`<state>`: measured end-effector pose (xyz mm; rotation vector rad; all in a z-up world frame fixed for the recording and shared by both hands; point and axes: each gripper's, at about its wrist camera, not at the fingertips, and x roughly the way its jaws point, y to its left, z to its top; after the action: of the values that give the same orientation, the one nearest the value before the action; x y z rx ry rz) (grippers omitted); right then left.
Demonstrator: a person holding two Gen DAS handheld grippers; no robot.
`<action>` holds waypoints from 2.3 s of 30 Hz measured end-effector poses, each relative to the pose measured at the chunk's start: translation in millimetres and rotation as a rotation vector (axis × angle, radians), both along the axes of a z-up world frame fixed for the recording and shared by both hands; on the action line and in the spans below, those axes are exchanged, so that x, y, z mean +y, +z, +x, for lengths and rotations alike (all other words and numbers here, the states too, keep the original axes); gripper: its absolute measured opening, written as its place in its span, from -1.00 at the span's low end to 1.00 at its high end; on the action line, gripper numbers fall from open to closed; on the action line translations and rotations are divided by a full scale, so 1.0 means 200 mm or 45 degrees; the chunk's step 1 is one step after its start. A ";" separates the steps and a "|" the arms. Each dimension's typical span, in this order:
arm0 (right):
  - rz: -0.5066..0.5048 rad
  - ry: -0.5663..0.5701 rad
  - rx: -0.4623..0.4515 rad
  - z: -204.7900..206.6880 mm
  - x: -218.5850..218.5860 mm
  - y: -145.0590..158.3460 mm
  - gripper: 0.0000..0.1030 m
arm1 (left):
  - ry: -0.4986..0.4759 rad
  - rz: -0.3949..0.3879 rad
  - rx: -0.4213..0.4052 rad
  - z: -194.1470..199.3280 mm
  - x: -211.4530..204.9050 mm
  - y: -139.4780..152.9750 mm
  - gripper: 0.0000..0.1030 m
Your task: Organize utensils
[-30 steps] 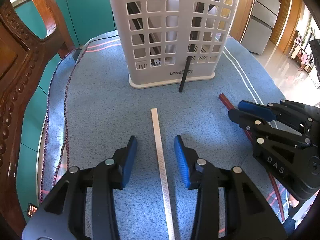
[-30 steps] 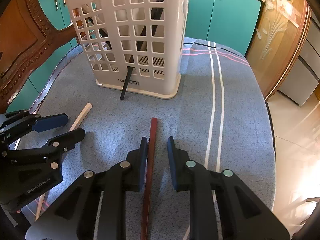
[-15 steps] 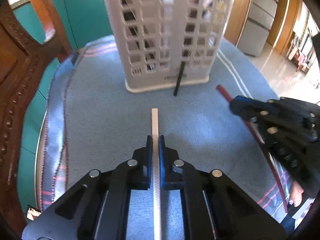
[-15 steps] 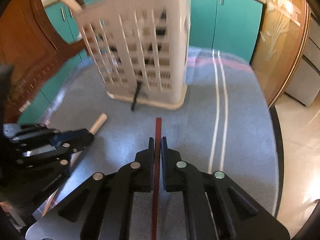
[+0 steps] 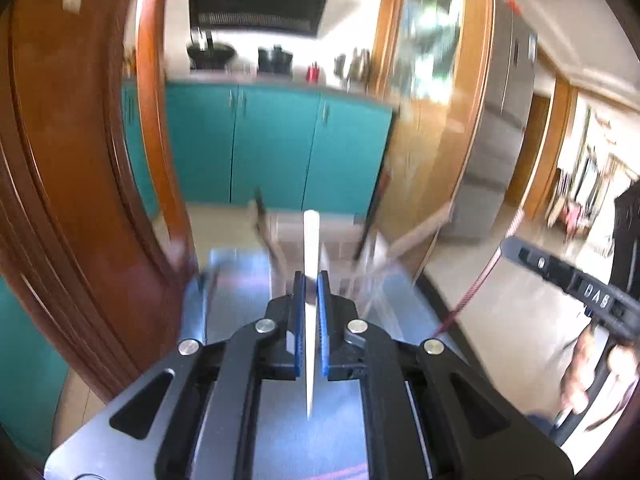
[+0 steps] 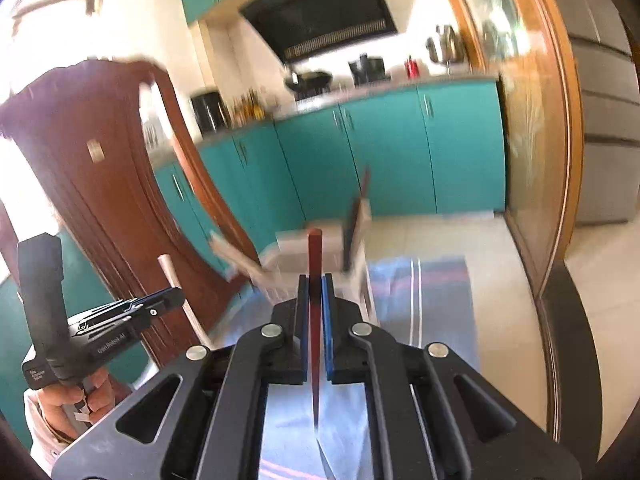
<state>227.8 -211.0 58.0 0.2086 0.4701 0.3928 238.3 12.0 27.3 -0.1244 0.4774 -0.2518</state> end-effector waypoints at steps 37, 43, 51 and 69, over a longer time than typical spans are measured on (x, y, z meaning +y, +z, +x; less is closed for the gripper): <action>-0.077 -0.213 -0.057 0.48 -0.03 0.17 -0.27 | 0.227 -0.202 -0.212 0.12 0.22 -0.19 -0.10; -0.105 -0.188 -0.007 0.45 0.14 0.17 -0.27 | 0.256 -0.035 -0.066 0.16 0.16 -0.46 -0.10; -0.317 -0.231 -0.155 -0.10 0.22 -0.22 0.45 | 0.282 0.204 -0.089 -0.08 0.04 -0.49 0.39; -0.356 -0.327 -0.137 -1.00 0.09 -0.24 0.94 | 0.284 0.296 -0.185 -1.18 -0.14 -0.26 0.93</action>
<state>27.1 -192.2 10.8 -0.0242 0.3815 0.0836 3.1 -16.2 -24.1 0.0674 0.3418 0.0141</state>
